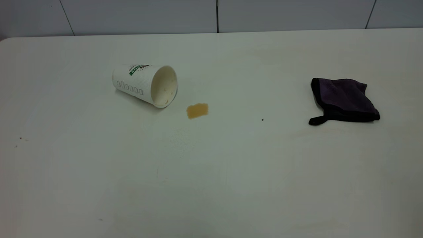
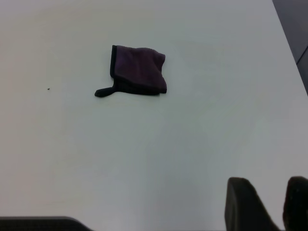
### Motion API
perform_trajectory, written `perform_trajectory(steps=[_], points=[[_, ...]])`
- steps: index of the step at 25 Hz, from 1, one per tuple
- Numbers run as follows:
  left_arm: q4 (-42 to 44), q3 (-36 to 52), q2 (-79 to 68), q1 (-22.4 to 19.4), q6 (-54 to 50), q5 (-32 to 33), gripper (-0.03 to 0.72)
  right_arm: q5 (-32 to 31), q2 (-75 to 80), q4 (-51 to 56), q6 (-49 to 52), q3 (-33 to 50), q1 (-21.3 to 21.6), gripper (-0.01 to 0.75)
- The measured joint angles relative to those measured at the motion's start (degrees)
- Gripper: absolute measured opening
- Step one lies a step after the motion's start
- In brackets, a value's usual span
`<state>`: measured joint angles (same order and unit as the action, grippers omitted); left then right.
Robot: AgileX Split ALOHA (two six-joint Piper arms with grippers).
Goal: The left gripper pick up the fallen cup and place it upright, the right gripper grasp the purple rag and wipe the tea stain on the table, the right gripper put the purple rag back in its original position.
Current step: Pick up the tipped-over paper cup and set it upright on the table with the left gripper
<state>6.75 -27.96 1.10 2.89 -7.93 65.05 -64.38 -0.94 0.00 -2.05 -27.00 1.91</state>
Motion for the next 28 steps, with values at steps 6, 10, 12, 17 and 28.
perform_trajectory(steps=[6, 10, 12, 17, 28], points=[[0.11, 0.00, 0.00, 0.26, 0.00, 0.00, 0.471, 0.00, 0.00, 0.00, 0.00, 0.00, 0.00, 0.239], [3.56, 0.00, -0.15, 1.13, 0.00, 0.46, 0.471, 0.00, 0.00, 0.00, 0.00, 0.00, 0.00, 0.239], [4.21, 0.00, -1.80, 1.13, 0.00, 0.71, 0.471, 0.00, 0.00, 0.00, 0.00, 0.00, 0.00, 0.239], [8.31, -1.81, -15.83, 1.13, -1.67, -5.32, 0.498, 0.00, 0.00, 0.00, 0.00, 0.00, 0.00, 0.239], [20.77, -15.03, -55.22, 2.22, -12.59, -18.80, 0.660, 0.00, 0.00, 0.00, 0.00, 0.00, 0.00, 0.239]])
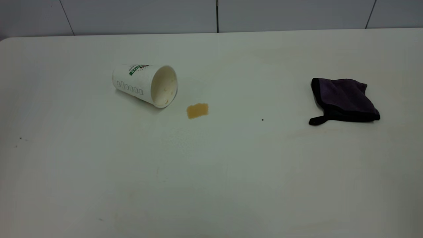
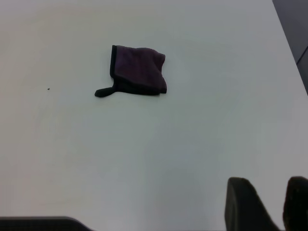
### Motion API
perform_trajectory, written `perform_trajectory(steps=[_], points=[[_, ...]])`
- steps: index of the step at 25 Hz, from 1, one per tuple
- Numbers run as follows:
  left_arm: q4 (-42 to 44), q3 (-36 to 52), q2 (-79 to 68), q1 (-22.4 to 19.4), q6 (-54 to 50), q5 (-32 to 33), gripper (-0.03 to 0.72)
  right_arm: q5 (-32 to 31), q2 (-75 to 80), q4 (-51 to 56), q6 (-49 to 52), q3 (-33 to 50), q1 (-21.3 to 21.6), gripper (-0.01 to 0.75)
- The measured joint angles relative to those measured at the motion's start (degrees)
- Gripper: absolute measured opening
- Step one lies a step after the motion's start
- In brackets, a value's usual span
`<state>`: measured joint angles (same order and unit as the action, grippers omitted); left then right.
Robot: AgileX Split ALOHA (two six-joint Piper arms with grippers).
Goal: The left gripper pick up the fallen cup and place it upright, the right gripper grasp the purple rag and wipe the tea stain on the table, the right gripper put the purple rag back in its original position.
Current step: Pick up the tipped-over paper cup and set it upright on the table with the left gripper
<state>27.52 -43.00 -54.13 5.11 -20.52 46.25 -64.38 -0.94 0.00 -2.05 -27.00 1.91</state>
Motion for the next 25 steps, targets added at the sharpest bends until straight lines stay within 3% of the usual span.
perform_trajectory(steps=[6, 14, 19, 25], points=[[5.01, -9.42, -20.58, 3.64, -4.01, -4.57, 0.660, 0.00, 0.00, 0.00, 0.00, 0.00, 0.00, 0.239], [19.85, -22.38, -44.03, 18.49, -15.90, -2.92, 0.646, 0.00, 0.00, 0.00, 0.00, 0.00, 0.00, 0.239], [21.92, -30.23, -56.42, 25.35, -17.44, -1.79, 0.636, 0.00, 0.00, 0.00, 0.00, 0.00, 0.00, 0.239], [22.40, -37.27, -68.53, 29.82, -17.75, -1.79, 0.633, 0.00, 0.00, 0.00, 0.00, 0.00, 0.00, 0.239]])
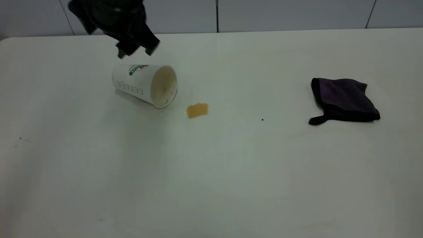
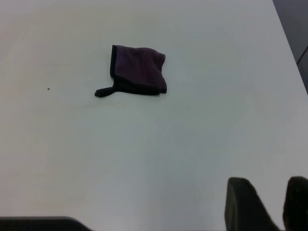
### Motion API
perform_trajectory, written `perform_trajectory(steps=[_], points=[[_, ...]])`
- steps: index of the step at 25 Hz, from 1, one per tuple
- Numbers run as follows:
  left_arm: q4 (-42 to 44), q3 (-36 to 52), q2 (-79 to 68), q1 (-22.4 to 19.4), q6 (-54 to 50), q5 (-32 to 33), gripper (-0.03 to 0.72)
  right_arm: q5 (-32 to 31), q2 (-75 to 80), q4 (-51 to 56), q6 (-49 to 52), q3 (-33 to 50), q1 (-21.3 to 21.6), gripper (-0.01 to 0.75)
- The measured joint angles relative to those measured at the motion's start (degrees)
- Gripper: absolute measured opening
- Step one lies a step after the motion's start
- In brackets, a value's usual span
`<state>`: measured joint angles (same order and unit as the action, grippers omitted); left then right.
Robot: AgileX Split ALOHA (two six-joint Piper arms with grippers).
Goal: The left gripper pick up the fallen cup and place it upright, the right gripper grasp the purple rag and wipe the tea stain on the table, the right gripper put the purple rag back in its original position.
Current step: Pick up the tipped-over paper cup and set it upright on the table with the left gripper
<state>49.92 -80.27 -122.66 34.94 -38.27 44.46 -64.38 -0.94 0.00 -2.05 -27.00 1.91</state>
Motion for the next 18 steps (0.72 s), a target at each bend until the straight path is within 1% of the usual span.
perform_trajectory(steps=[5, 9, 14, 18], points=[[2.30, -5.51, -7.97, 2.63, -1.42, 0.31, 0.633, 0.00, 0.00, 0.00, 0.00, 0.00, 0.00, 0.239], [3.72, -9.05, -12.93, 2.75, -1.93, 0.51, 0.631, 0.00, 0.00, 0.00, 0.00, 0.00, 0.00, 0.239], [10.77, -13.67, -19.24, 2.75, -2.25, 0.18, 0.618, 0.00, 0.00, 0.00, 0.00, 0.00, 0.00, 0.239], [14.27, -16.56, -23.05, 2.75, -3.67, -0.21, 0.607, 0.00, 0.00, 0.00, 0.00, 0.00, 0.00, 0.239]])
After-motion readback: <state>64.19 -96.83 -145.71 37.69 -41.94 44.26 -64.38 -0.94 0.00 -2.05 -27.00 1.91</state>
